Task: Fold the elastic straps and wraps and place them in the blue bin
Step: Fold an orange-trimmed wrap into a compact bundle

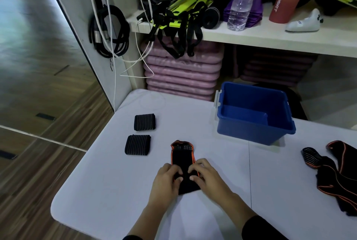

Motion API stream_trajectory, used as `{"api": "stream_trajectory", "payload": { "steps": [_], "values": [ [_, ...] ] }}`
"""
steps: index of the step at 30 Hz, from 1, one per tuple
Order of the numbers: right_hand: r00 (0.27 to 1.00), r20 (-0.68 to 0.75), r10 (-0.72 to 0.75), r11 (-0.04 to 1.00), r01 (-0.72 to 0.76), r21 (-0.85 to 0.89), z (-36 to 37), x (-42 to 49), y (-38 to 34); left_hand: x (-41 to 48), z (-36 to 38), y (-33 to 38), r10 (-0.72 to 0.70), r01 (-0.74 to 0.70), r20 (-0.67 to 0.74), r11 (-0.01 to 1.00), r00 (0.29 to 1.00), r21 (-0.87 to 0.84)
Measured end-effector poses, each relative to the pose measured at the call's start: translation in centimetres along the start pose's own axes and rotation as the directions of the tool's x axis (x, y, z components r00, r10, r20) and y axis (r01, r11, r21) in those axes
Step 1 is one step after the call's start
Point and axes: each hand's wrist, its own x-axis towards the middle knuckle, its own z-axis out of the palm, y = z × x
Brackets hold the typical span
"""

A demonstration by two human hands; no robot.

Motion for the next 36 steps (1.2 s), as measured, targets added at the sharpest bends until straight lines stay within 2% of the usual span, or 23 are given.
{"api": "stream_trajectory", "payload": {
  "steps": [4,7,11,13,18,21,24,28,30,34,36],
  "values": [
    [0.998,0.057,0.013,1.000,-0.012,-0.002,-0.2,-0.9,0.8,-1.1,-0.1,-0.9,0.037,-0.036,0.105,0.999,0.994,-0.014],
    [0.989,0.148,-0.019,1.000,0.022,-0.020,-0.5,-1.5,1.4,-1.6,-0.2,-1.5,0.083,-0.098,0.209,0.993,0.974,0.059],
    [0.986,0.138,-0.098,0.982,0.118,-0.150,-0.3,-1.5,1.5,-1.3,0.0,-1.2,0.117,-0.144,0.178,0.979,0.977,0.143],
    [0.995,0.092,-0.050,0.994,0.058,-0.097,-0.4,-1.4,1.5,-0.9,-0.2,-1.1,0.074,-0.087,0.167,0.994,0.983,0.070],
    [0.988,0.054,0.145,0.985,-0.150,0.090,-1.3,-0.7,0.6,0.4,-0.8,-0.4,-0.200,0.223,0.152,0.963,0.968,-0.151],
    [0.973,-0.066,0.222,0.972,-0.215,0.092,-0.8,0.3,0.2,1.1,-0.3,0.4,-0.333,0.337,0.050,0.926,0.942,-0.172],
    [0.938,-0.162,0.305,0.951,-0.290,0.110,-0.3,1.0,-0.3,1.5,0.2,0.9,-0.412,0.394,-0.022,0.885,0.911,-0.246],
    [0.961,-0.050,0.271,0.946,-0.257,0.196,-0.3,1.1,-0.7,1.9,1.5,-0.5,-0.419,0.418,0.048,0.881,0.907,-0.220],
    [0.957,-0.049,0.285,0.934,-0.266,0.239,-0.3,1.1,-0.7,2.0,2.0,-0.9,-0.447,0.443,0.038,0.867,0.894,-0.227],
    [0.939,-0.143,0.313,0.913,-0.256,0.317,-0.1,2.5,-1.0,3.0,0.8,0.9,-0.476,0.465,0.066,0.805,0.877,-0.368],
    [0.941,-0.164,0.295,0.912,-0.226,0.342,-0.3,4.3,-1.3,4.4,0.2,1.0,-0.493,0.460,0.035,0.782,0.869,-0.421]
  ]
}}
